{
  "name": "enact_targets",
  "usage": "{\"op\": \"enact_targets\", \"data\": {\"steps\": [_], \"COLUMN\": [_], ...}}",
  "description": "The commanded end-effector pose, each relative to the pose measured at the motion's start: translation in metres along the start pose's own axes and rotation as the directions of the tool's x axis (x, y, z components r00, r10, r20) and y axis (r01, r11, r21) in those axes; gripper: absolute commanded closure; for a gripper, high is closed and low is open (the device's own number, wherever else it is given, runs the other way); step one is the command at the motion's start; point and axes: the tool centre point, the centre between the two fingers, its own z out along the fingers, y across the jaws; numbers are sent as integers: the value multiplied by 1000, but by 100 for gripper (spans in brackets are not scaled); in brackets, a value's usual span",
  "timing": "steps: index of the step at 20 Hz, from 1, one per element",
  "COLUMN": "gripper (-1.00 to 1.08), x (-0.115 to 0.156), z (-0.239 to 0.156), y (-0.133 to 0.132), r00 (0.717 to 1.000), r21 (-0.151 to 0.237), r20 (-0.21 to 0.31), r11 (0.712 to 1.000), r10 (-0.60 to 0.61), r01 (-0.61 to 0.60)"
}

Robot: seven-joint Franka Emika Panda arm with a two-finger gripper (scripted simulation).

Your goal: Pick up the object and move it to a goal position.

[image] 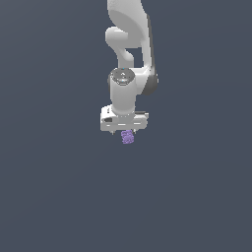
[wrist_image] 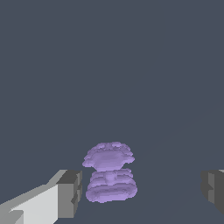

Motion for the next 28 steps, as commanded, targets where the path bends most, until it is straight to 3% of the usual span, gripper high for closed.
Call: {"op": "enact_targets", "data": {"steps": [1, 9, 16, 28], "gripper": [-92, -92, -92, -92], "x": [-11, -30, -30, -31], "z": [11, 29, 35, 79], "y": [-8, -22, -22, -22], "r00": [999, 995, 995, 995], "r21": [2, 7, 7, 7], "r20": [1, 3, 4, 4], "r11": [999, 995, 995, 995], "r10": [-37, -97, -96, -99], "r01": [37, 97, 96, 99]}}
